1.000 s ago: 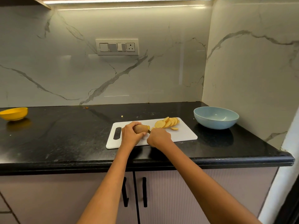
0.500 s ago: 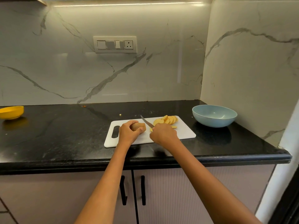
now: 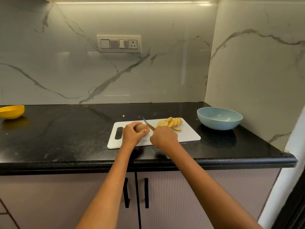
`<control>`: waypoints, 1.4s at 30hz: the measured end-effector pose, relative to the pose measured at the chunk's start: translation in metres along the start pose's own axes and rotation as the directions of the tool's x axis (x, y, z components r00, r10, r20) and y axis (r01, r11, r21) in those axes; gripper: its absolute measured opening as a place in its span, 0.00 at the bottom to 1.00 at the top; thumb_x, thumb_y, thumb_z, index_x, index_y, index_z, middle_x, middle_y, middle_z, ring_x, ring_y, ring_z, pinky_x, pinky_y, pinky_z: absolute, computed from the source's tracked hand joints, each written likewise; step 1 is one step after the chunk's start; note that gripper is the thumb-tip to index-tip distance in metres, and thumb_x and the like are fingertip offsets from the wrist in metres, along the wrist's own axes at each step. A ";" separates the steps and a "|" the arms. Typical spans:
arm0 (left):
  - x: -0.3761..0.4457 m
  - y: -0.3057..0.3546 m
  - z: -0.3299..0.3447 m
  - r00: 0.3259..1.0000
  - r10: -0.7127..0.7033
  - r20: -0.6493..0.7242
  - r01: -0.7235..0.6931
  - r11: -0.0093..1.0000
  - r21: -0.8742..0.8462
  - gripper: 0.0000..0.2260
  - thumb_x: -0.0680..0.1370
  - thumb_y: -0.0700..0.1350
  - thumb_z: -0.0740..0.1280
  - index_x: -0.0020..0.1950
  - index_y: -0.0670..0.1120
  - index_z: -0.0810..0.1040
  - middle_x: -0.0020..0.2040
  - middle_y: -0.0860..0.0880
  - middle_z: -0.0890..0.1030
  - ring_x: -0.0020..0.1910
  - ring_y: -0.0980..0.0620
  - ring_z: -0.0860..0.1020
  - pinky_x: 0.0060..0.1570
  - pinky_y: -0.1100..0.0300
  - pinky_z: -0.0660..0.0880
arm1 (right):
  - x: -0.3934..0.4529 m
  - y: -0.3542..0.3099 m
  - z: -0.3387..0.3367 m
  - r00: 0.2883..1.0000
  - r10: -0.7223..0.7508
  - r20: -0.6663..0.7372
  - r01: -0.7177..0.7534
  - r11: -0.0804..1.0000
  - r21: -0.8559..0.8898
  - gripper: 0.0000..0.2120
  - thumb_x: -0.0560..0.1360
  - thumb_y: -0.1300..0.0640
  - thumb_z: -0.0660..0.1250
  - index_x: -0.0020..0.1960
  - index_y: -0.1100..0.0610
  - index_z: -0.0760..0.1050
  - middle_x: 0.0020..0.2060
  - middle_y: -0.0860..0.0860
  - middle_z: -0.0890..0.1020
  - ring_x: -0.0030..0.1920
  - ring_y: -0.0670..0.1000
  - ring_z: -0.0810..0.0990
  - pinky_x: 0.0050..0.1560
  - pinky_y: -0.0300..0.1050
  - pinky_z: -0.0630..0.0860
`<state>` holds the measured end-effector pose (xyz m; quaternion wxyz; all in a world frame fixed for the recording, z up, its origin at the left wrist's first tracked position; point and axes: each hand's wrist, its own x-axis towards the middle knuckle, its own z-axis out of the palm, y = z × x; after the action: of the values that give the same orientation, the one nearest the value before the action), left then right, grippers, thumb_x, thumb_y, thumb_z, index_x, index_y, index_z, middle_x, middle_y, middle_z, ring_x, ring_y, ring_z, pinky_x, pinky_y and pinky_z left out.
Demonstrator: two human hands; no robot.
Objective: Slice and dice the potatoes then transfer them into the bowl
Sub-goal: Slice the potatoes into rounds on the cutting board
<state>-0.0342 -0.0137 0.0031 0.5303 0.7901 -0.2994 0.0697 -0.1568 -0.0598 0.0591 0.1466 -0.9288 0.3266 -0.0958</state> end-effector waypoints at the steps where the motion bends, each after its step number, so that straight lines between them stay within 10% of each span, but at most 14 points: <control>1: 0.000 0.000 0.000 1.000 0.001 0.001 -0.001 1.000 0.000 0.18 0.71 0.43 0.73 0.59 0.42 0.78 0.58 0.43 0.79 0.57 0.48 0.75 0.52 0.63 0.69 | 0.000 -0.001 0.000 1.000 -0.002 -0.002 0.002 1.000 -0.004 0.14 0.80 0.57 0.57 0.62 0.60 0.71 0.57 0.55 0.77 0.56 0.54 0.76 0.52 0.42 0.72; 42: 0.003 -0.004 0.001 1.000 -0.022 -0.006 0.022 1.000 -0.002 0.19 0.69 0.43 0.75 0.59 0.44 0.78 0.58 0.44 0.79 0.59 0.46 0.74 0.57 0.58 0.69 | 0.001 0.019 0.007 0.997 0.043 0.069 -0.038 0.996 -0.076 0.14 0.80 0.56 0.57 0.63 0.59 0.71 0.60 0.55 0.75 0.60 0.54 0.74 0.54 0.43 0.68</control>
<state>-0.0298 -0.0148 0.0008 0.5325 0.7927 -0.2893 0.0662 -0.1647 -0.0731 0.0458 0.1253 -0.9295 0.3436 -0.0478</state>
